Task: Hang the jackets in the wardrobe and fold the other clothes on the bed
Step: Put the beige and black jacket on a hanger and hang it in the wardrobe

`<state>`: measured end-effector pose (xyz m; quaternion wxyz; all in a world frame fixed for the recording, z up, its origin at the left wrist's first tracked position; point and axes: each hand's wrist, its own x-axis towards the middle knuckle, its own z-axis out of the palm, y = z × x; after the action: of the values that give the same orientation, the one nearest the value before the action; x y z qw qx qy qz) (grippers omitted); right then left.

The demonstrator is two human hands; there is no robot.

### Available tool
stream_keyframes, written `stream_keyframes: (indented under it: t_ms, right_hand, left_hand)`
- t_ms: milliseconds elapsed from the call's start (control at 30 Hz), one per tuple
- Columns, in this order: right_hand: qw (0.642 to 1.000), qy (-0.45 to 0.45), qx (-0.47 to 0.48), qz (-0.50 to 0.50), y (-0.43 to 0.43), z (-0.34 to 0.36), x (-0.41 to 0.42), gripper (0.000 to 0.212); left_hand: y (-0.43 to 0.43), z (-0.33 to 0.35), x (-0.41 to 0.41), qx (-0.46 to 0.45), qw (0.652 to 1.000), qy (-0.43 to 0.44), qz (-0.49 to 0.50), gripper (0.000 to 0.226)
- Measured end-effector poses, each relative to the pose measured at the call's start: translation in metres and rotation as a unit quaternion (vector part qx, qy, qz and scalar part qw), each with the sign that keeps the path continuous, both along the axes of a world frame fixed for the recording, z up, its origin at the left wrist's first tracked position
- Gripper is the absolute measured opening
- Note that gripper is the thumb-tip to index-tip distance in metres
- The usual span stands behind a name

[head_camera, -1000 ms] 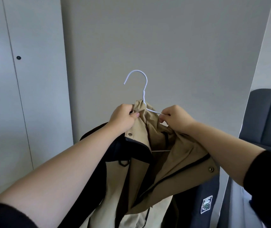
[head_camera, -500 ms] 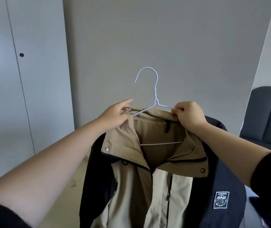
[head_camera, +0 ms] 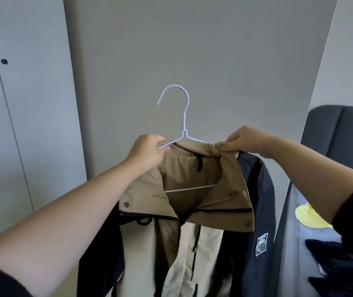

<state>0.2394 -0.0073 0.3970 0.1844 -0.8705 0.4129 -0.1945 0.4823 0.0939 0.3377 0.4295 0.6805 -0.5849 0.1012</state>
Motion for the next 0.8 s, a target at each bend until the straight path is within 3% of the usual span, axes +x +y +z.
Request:
stream_keyframes:
  t_ms: [133,200,300,333,400,433,467,500,567,600,700,733,800]
  right_hand:
    - [0.998,-0.034,0.036,-0.028,0.006,-0.013,0.007,0.039]
    - [0.998,-0.051,0.022,-0.039,0.007,-0.02,0.015,0.035]
    - [0.977,-0.205,0.016,-0.05,0.013,-0.022,0.03,0.024]
    - [0.954,-0.291,0.046,-0.047,0.015,-0.019,0.036,0.024]
    - [0.852,-0.488,0.189,-0.002,0.02,-0.006,0.046,0.027]
    - [0.808,-0.54,0.234,0.026,0.021,0.0,0.049,0.027]
    - [0.804,-0.544,0.235,0.049,0.021,0.005,0.051,0.028]
    - [0.849,-0.491,0.185,0.053,0.021,0.009,0.051,0.028]
    - [0.964,-0.266,0.004,0.022,0.018,0.008,0.045,0.027]
    - [0.986,-0.158,-0.056,0.012,0.017,0.007,0.041,0.026]
    - [0.989,0.062,-0.127,0.05,0.011,-0.005,0.033,0.029]
    - [0.983,0.081,-0.155,0.052,0.01,-0.01,0.032,0.029]
    - [0.982,0.034,-0.182,0.038,0.008,-0.021,0.027,0.04]
  left_hand:
    - [-0.004,-0.007,-0.006,-0.007,1.0,0.007,0.004,0.02]
    - [-0.005,-0.008,-0.009,-0.012,1.0,0.007,0.001,0.02]
    - [-0.006,-0.006,-0.01,-0.015,1.0,0.011,-0.007,0.027]
    - [-0.006,-0.006,-0.011,-0.011,1.0,0.002,-0.013,0.032]
    - [-0.005,-0.007,-0.014,0.011,0.999,-0.028,-0.027,0.03]
    - [-0.005,-0.009,-0.014,0.016,0.999,-0.031,-0.029,0.023]
    - [-0.005,-0.011,-0.013,0.01,0.999,-0.022,-0.023,0.016]
    - [-0.005,-0.014,-0.011,-0.004,1.0,-0.004,-0.013,0.014]
    - [-0.005,-0.017,-0.007,-0.038,0.999,0.037,0.004,0.016]
    - [-0.005,-0.018,-0.007,-0.053,0.997,0.051,0.006,0.018]
    - [-0.008,-0.02,-0.017,-0.07,0.996,0.06,0.003,0.016]
    - [-0.01,-0.019,-0.02,-0.063,0.996,0.06,-0.001,0.015]
    - [-0.012,-0.014,-0.022,-0.035,0.997,0.066,-0.027,0.015]
